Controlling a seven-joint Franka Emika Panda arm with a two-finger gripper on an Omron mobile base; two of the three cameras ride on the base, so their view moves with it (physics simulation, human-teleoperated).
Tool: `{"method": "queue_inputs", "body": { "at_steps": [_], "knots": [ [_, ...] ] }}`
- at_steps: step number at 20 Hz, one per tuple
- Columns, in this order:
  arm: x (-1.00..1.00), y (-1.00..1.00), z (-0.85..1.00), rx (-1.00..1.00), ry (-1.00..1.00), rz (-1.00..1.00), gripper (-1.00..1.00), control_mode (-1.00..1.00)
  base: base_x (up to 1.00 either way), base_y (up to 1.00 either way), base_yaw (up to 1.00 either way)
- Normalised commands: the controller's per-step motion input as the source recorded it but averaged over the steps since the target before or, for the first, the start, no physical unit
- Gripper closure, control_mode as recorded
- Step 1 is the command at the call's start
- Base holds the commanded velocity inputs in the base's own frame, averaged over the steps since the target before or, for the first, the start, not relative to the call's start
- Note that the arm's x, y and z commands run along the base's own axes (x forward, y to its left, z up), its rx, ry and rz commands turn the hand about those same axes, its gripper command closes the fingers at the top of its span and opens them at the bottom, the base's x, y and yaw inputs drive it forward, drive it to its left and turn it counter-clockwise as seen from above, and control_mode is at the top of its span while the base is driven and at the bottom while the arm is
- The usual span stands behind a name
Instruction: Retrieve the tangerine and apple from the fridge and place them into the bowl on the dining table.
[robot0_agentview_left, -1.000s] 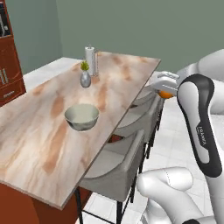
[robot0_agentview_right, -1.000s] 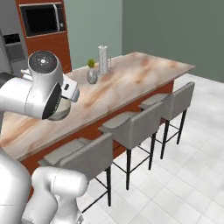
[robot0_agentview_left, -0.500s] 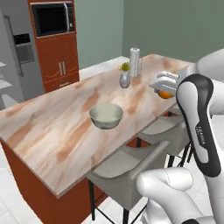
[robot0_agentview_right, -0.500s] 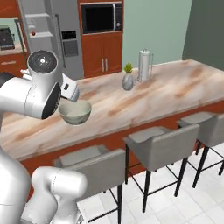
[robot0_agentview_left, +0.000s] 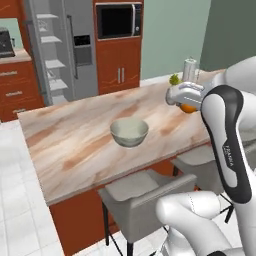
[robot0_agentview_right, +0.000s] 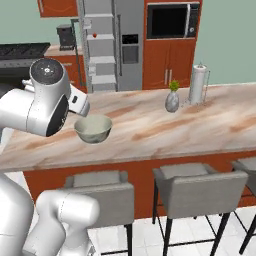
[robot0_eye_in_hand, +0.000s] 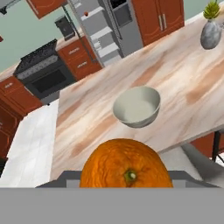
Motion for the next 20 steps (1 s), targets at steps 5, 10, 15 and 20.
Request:
{"method": "queue_inputs", "body": {
  "at_steps": [5, 10, 15, 20],
  "knots": [
    [0.00, 0.00, 0.00, 0.00, 0.00, 0.00, 1.00, 1.00, 0.00, -0.72, 0.49],
    [0.00, 0.00, 0.00, 0.00, 0.00, 0.00, 1.00, 1.00, 0.01, -0.47, 0.44],
    [0.00, 0.00, 0.00, 0.00, 0.00, 0.00, 1.00, 1.00, 0.09, -0.28, 0.34],
    [0.29, 0.00, -0.10, 0.00, 0.09, 0.06, 1.00, -1.00, 0.34, 0.00, 0.12]
  ]
}}
